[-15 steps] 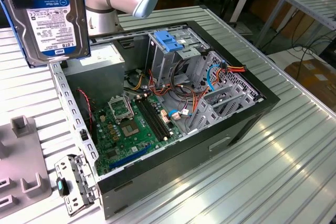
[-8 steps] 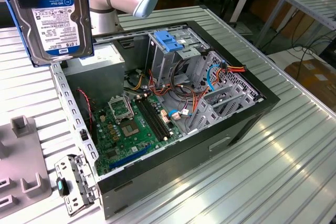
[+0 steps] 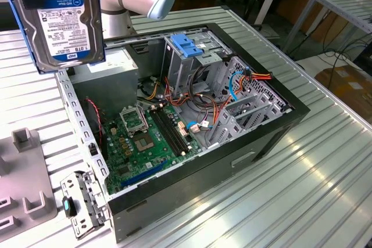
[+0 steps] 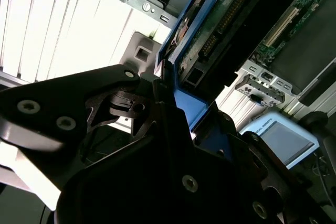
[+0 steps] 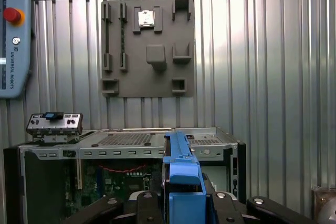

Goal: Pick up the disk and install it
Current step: 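Pick up the disk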

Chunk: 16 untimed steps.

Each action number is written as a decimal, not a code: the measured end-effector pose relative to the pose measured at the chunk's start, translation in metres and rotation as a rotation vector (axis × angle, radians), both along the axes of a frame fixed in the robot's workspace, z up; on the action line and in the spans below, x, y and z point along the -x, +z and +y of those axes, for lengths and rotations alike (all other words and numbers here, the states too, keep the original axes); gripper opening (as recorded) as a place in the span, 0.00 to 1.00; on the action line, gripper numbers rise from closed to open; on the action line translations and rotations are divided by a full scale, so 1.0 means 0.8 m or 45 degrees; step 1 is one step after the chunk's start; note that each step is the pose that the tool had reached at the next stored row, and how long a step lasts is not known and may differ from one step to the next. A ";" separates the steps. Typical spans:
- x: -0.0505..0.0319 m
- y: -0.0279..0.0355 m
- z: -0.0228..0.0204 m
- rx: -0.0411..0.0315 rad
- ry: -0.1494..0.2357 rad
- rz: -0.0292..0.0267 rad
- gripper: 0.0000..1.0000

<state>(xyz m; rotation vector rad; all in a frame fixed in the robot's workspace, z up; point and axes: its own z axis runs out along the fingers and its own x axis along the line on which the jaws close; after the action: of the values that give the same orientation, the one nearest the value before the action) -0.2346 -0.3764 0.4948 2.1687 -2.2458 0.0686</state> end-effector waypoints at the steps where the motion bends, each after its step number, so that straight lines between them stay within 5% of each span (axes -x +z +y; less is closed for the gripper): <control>1: -0.003 0.0000 0.0000 0.0000 0.000 0.0000 0.37; 16: -0.034 0.0000 0.0000 0.0000 0.000 0.0000 0.37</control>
<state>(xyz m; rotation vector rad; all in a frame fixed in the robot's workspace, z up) -0.2071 -0.3765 0.4948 2.1687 -2.2458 0.0686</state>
